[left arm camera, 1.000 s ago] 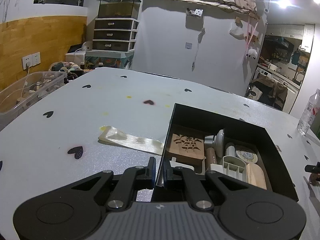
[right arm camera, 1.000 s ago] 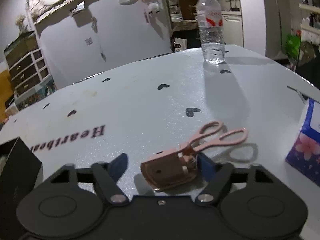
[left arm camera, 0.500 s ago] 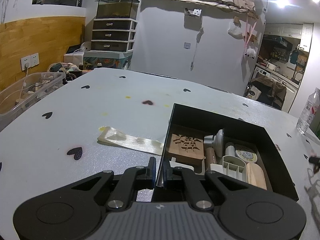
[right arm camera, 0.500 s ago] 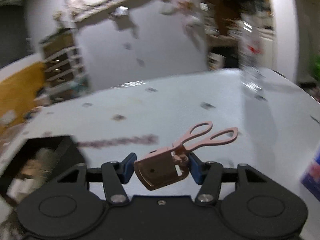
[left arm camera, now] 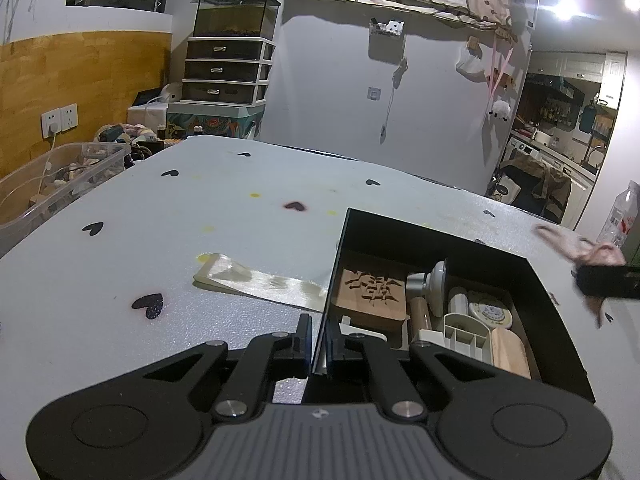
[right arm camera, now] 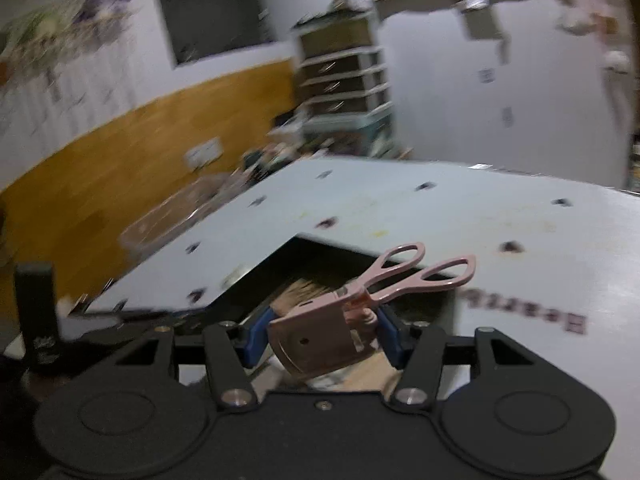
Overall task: Organize rigid objects
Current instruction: 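Lower the pink curler into the black box and open the right tool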
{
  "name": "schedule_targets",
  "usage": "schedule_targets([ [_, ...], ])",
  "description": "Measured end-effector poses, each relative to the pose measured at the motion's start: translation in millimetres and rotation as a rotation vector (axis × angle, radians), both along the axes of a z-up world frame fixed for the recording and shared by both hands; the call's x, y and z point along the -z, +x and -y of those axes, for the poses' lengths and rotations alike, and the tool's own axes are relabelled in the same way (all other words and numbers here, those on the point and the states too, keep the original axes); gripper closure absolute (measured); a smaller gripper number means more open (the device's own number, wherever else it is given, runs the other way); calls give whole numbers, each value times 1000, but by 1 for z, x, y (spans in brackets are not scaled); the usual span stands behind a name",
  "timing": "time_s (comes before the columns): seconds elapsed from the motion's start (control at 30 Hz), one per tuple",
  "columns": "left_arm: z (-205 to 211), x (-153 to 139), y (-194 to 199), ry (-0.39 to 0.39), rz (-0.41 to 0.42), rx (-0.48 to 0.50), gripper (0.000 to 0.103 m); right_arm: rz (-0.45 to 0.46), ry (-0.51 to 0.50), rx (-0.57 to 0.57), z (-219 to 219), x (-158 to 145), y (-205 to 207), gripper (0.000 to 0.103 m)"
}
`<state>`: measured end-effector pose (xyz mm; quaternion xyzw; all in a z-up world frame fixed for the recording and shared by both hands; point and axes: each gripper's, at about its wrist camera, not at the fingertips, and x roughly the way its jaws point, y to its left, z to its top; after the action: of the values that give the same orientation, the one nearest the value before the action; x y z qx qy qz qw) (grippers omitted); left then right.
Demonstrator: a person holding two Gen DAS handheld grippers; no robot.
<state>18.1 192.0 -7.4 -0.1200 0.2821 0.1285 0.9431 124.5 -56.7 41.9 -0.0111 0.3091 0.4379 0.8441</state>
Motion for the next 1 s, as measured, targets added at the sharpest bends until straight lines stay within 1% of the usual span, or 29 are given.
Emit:
schedule_targets([
  [0.1, 0, 0, 0, -2, 1, 3, 97, -55, -50, -57, -19, 6, -1, 46],
  [0.2, -1, 1, 0, -5, 4, 7, 97, -73, -69, -65, -31, 12, -1, 45],
  [0.23, -1, 1, 0, -6, 5, 7, 97, -81, -66, -57, -33, 14, 0, 41],
  [0.27, -1, 1, 0, -7, 5, 8, 97, -94, -65, -46, -34, 15, 1, 20],
  [0.3, -1, 1, 0, -6, 5, 10, 97, -108, -68, -34, -33, 17, 2, 7],
  [0.53, -1, 2, 1, -4, 2, 14, 97, -112, -98, -33, -32, 20, -6, 8],
  [0.8, -1, 2, 1, -3, 1, 13, 97, -103, -105, -16, -27, 18, -8, 9],
  [0.83, -1, 2, 1, -3, 1, 13, 97, -101, -105, -13, -27, 18, -7, 10],
  [0.9, -1, 2, 1, -2, 0, 13, 97, -100, -104, -7, -25, 18, -7, 14],
  [1.0, -1, 2, 1, -2, 0, 13, 97, -102, -103, 7, -22, 18, -5, 15],
])
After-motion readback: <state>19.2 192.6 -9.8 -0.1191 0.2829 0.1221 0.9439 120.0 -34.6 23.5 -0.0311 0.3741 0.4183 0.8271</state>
